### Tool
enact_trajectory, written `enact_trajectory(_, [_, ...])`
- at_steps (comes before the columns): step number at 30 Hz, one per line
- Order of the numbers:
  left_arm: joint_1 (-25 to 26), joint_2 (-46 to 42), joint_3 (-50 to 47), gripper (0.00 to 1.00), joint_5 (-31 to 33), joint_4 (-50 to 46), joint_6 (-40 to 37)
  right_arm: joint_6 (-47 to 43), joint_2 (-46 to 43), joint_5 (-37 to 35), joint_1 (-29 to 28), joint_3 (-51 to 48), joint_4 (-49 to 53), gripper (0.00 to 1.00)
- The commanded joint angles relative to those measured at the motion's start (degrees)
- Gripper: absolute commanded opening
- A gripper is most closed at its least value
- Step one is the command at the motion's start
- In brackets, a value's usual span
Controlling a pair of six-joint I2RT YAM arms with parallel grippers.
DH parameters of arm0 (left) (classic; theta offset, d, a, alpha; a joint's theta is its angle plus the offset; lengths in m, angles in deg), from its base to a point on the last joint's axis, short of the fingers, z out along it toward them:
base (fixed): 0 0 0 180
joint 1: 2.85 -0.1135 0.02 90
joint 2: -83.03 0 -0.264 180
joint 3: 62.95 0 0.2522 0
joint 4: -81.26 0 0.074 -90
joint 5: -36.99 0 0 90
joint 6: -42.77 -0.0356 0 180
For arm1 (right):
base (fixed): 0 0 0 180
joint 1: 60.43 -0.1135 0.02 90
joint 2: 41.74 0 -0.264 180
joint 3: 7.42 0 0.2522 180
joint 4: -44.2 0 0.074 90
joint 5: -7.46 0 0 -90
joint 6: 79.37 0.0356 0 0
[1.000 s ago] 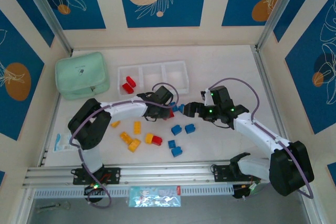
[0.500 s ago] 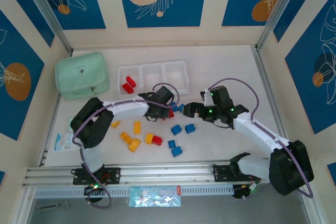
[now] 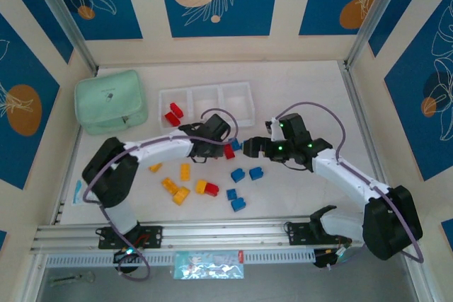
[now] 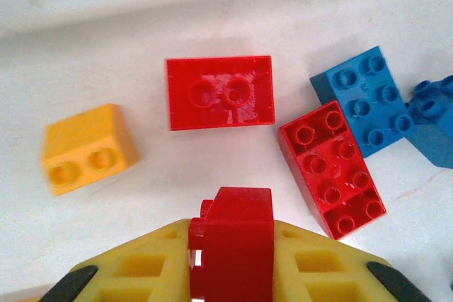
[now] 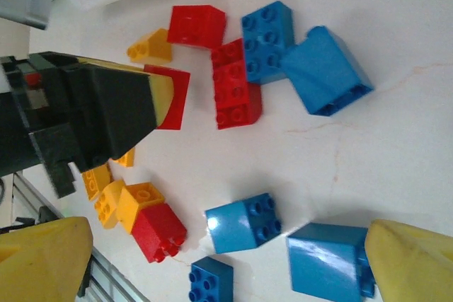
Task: Sort the legos into containers by color
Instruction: Pick up the lego from the center of the table, then place the lego in the container.
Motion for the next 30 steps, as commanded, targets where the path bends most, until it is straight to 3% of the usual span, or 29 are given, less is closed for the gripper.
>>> enact_trajectory(1, [-1.56, -5.35, -0.72, 0.26, 6.21, -4.9, -3.67, -0.18, 2.63, 0.37, -2.86, 3.47, -0.88, 0.99])
enact_trajectory(8, [-11.12, -8.41, 1.82, 0.25, 7.22, -5.33, -10.85, 1.52, 9.54, -2.03, -9.0, 9.39, -4.25, 0.99])
enact_trajectory(15, [-20.34, -0.8, 9.05, 0.24, 3.03, -1.93, -15.15, 1.63, 12.8, -2.87, -9.91, 12.52, -4.58, 0.99])
enact_trajectory(23, [-24.17, 11.8, 19.43, 0.25, 0.09, -1.75, -15.41, 1.11, 11.38, -4.27, -9.09, 12.66, -2.83, 0.99])
enact_trajectory(30, [-25.14, 13.22, 22.84, 0.43, -1.06, -4.64, -16.13, 0.83, 9.16, -4.09, -7.51, 11.8, -2.0, 0.99])
